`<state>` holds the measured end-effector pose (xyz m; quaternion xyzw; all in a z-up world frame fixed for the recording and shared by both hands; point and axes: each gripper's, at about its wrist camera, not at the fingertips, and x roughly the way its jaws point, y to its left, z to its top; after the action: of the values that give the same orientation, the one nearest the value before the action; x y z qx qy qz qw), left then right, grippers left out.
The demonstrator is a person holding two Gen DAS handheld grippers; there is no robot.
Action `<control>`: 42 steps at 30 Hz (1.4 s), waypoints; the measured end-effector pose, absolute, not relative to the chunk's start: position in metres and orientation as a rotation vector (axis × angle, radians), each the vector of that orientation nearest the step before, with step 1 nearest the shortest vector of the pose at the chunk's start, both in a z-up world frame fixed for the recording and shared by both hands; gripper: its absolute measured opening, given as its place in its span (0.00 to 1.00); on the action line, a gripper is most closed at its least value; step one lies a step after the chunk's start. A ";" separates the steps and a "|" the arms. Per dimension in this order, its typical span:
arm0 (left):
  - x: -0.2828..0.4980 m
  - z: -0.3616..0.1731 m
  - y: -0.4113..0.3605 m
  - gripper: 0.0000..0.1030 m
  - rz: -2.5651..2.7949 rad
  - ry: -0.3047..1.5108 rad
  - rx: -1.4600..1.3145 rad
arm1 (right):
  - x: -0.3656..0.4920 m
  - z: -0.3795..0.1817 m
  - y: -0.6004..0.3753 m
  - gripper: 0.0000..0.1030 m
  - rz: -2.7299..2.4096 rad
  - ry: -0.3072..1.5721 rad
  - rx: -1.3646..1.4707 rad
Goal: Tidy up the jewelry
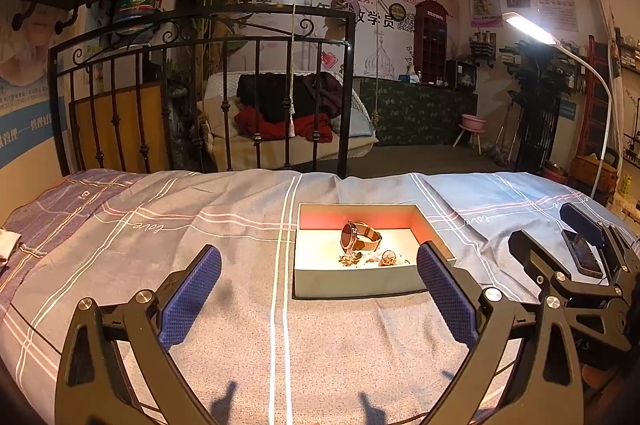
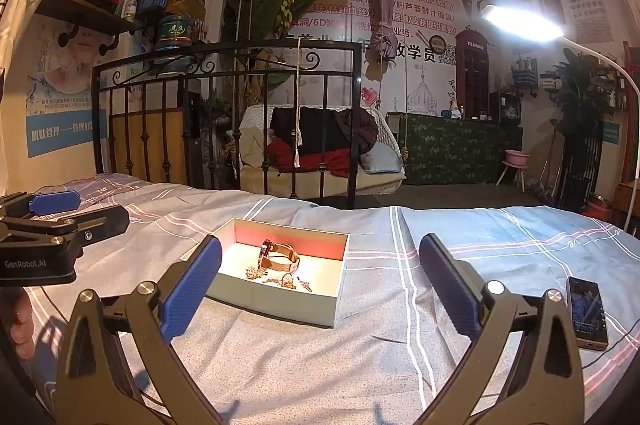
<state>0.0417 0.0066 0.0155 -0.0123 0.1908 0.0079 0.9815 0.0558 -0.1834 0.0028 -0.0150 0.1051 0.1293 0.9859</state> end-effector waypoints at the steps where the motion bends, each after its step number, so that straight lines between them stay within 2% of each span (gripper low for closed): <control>1: 0.042 0.015 0.006 0.94 0.017 0.385 -0.023 | 0.057 0.003 -0.183 0.95 0.260 0.212 -0.030; 42: 0.045 0.013 0.002 0.94 0.022 0.412 -0.008 | 0.058 -0.007 -0.181 0.95 0.273 0.235 -0.035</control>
<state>0.0447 0.0017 0.0132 -0.0042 0.2047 0.0111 0.9788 0.0577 -0.1808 -0.0075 -0.0176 0.1167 0.1358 0.9837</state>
